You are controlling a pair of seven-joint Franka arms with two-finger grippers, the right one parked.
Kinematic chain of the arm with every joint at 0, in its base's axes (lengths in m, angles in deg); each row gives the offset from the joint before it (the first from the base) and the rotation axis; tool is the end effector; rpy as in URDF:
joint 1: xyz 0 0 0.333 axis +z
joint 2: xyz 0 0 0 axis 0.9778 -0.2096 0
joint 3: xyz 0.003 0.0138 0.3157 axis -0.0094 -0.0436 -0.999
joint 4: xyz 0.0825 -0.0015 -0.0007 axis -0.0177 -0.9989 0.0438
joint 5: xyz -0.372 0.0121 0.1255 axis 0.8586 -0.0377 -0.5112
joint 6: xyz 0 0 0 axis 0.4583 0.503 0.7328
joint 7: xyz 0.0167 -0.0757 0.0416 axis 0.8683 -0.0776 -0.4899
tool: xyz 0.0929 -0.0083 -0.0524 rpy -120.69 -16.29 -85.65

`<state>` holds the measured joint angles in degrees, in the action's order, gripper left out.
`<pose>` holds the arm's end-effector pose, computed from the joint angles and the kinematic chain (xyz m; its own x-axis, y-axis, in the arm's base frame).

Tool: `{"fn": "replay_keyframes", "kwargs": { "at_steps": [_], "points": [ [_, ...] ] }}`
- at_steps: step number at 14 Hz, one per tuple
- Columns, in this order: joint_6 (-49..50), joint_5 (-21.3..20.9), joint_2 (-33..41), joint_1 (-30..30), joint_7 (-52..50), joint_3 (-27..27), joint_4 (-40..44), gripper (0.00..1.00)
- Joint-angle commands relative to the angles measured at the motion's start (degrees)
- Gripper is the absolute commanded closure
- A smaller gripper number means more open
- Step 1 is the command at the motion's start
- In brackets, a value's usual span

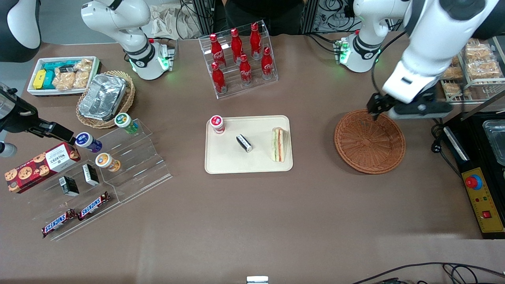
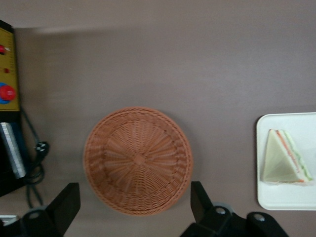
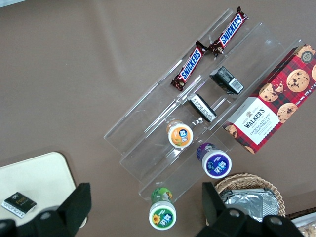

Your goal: Place sandwich from basket to tray

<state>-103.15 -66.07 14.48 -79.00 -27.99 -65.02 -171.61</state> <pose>0.4898 -0.1344 0.5738 0.9917 -0.0401 0.1219 -0.0276 -0.9943 -0.1028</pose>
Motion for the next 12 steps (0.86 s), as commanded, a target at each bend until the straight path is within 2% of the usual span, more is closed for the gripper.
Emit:
{"fn": "replay_keyframes", "kwargs": {
  "at_steps": [1, 5, 9, 12],
  "points": [
    [1.1, 0.7, 5.5, 1.3, 5.1, -0.6, -3.5, 0.0],
    [7.5, 1.2, 0.6, 1.4, 10.4, -1.7, 5.9, 0.01],
    [14.6, 2.3, -9.9, 1.4, 11.1, -1.8, 19.8, 0.01],
    [14.7, 2.3, -10.3, 1.4, 16.3, -3.2, 19.8, 0.01]
  ]
}}
